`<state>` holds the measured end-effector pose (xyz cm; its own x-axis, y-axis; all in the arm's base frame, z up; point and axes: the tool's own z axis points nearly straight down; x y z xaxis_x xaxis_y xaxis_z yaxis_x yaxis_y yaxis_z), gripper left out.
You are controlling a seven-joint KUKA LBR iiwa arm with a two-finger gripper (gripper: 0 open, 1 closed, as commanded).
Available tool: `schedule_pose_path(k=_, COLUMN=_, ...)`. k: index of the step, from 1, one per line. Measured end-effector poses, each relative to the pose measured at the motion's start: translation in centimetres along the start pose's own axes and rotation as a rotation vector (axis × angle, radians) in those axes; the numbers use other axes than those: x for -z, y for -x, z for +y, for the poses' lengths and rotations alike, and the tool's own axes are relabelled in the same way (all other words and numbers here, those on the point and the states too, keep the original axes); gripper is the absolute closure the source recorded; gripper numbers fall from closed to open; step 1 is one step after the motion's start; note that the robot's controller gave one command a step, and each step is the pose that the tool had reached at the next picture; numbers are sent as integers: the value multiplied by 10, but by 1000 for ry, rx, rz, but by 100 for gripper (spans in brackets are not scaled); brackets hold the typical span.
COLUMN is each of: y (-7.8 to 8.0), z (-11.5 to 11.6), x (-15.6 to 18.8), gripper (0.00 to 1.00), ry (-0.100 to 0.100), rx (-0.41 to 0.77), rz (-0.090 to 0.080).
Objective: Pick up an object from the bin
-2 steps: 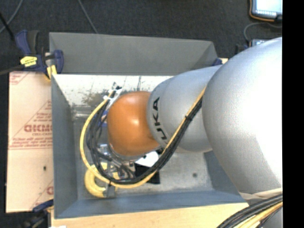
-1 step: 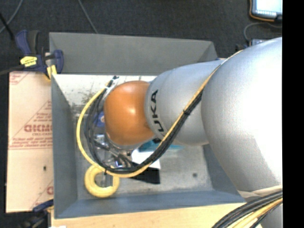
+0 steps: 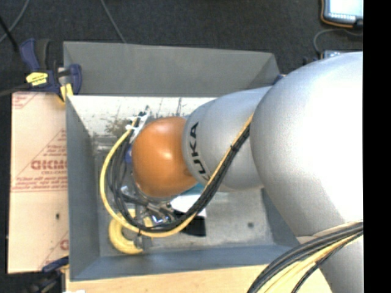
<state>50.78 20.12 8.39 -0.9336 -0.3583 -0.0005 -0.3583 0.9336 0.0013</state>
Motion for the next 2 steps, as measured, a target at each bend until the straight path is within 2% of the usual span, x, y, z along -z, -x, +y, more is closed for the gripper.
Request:
schedule_pose_path(k=1, y=-13, z=-2, x=-14, gripper=100, ry=-1, rx=-378, rz=-7)
schedule_pose_path(k=2, y=-13, z=-2, x=-14, gripper=100, ry=0, rx=-378, rz=-7)
